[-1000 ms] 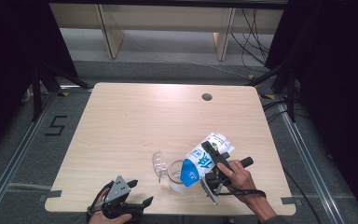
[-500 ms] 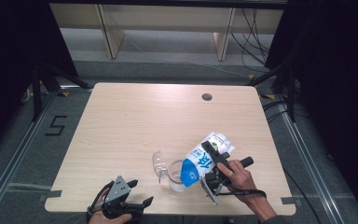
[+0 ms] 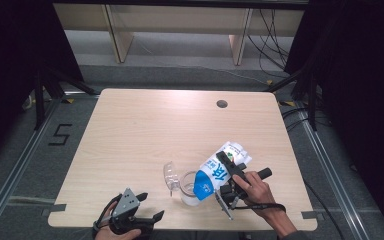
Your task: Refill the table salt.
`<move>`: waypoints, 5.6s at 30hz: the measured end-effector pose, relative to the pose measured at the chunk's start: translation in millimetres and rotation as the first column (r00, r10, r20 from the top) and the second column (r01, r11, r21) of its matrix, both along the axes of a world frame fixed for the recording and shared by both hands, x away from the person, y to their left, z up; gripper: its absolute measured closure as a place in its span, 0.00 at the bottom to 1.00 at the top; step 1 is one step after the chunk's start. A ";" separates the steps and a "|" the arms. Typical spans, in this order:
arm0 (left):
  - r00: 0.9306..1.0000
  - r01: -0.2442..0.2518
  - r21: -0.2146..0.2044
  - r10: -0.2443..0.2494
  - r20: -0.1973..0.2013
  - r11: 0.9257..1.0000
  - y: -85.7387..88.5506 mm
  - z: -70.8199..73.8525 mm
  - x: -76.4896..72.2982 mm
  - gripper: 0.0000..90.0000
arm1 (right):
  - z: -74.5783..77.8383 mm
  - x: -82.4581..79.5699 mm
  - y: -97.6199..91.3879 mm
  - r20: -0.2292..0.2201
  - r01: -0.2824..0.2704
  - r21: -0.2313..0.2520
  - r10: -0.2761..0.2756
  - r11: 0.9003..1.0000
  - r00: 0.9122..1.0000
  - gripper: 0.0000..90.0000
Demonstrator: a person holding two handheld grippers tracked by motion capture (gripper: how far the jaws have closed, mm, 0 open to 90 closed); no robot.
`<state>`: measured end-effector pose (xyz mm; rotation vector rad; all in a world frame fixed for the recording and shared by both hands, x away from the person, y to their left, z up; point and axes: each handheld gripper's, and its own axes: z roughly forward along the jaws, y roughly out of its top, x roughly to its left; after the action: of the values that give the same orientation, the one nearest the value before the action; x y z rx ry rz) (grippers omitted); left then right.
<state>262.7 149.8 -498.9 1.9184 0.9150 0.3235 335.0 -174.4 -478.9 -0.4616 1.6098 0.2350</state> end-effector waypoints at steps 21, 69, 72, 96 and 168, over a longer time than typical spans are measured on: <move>1.000 0.001 0.008 -0.001 -0.001 1.000 0.5 0.7 -0.5 0.21 | -2.2 -0.3 -0.6 -0.006 0.010 0.010 -0.010 1.000 1.000 0.63; 1.000 -0.003 -0.002 0.003 -0.002 1.000 -0.1 0.6 -0.6 0.21 | -1.2 -0.3 0.0 0.014 0.008 -0.011 -0.008 1.000 1.000 0.63; 1.000 0.002 0.006 -0.002 -0.001 1.000 0.5 0.8 -0.5 0.21 | 1.6 -0.2 1.0 0.042 -0.008 -0.040 0.010 0.999 0.999 0.63; 1.000 0.002 0.005 -0.002 -0.002 1.000 0.4 0.9 -0.6 0.21 | 2.7 -0.9 1.5 0.059 0.001 -0.057 0.002 0.998 0.998 0.64; 1.000 0.013 0.012 -0.013 0.004 1.000 0.7 1.1 -0.1 0.21 | 1.1 -0.9 2.5 0.062 0.013 -0.055 -0.010 0.998 0.998 0.66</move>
<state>262.7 150.5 -497.8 1.9332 0.9001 0.3258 334.2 -171.9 -477.8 -0.4979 1.5607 0.1661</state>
